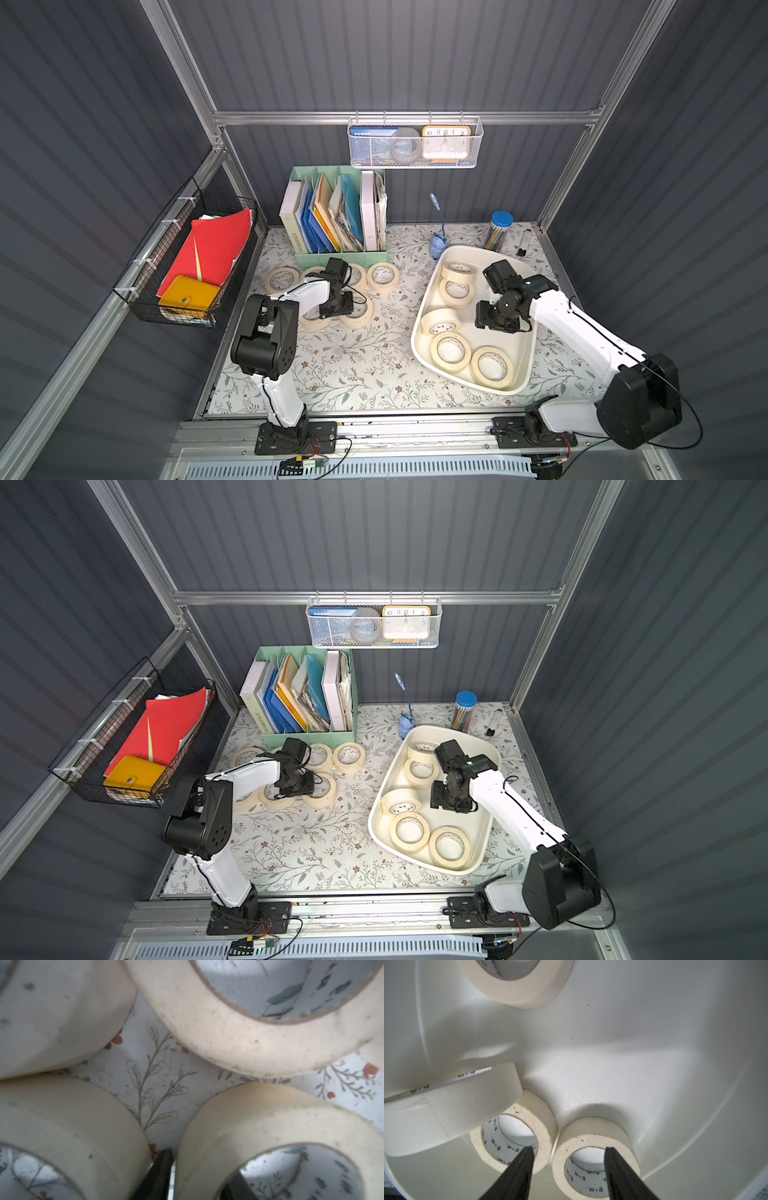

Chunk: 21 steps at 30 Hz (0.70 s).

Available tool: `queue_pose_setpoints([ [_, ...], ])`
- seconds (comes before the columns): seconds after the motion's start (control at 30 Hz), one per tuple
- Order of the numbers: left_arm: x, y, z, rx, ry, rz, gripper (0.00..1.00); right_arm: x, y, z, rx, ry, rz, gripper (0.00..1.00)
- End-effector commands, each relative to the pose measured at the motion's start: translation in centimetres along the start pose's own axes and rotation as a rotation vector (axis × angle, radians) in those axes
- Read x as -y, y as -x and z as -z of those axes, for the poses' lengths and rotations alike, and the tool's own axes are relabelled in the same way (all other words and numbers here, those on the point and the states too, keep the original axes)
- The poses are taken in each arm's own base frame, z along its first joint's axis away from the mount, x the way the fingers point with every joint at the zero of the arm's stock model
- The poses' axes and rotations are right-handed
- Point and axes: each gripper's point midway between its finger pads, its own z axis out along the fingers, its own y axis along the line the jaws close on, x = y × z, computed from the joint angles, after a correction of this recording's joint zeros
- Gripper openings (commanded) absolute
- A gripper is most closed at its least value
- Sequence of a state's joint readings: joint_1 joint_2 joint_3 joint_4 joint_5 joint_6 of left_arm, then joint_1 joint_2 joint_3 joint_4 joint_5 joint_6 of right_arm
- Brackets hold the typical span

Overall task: Take out the art tape in the storage box
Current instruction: Place the art tape at the center of the board, then pick up the art tape from the storage box.

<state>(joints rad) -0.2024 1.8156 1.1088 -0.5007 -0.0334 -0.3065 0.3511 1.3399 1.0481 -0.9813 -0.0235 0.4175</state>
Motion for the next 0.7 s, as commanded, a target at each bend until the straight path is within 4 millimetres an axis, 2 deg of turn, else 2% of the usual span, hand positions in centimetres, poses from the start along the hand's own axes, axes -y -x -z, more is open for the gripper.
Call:
queue_pose_setpoints([
  [0.0,-1.7,-1.0,0.1,-0.049,0.066,0.009,0.59,1.3,-2.2,0.0,-0.067,-0.051,0.006,0.6],
  [0.13,-1.5,0.7,1.8,0.012,0.061,-0.001,0.68,3.8,-3.5,0.6,-0.099,-0.179,-0.017,0.6],
  [0.23,-0.5,2.0,3.6,0.06,0.016,-0.008,0.7,5.6,-4.6,0.3,-0.137,-0.255,-0.035,0.6],
  [0.43,1.6,4.6,7.8,0.17,-0.062,-0.034,0.71,6.0,-6.0,-2.8,-0.213,-0.231,-0.081,0.61],
  [0.57,2.8,5.5,10.3,0.219,-0.095,-0.058,0.72,5.8,-7.1,-4.4,-0.272,-0.213,-0.079,0.62],
  [0.67,3.0,5.7,11.5,0.25,-0.111,-0.061,0.72,5.9,-7.2,-4.7,-0.287,-0.212,-0.084,0.66],
])
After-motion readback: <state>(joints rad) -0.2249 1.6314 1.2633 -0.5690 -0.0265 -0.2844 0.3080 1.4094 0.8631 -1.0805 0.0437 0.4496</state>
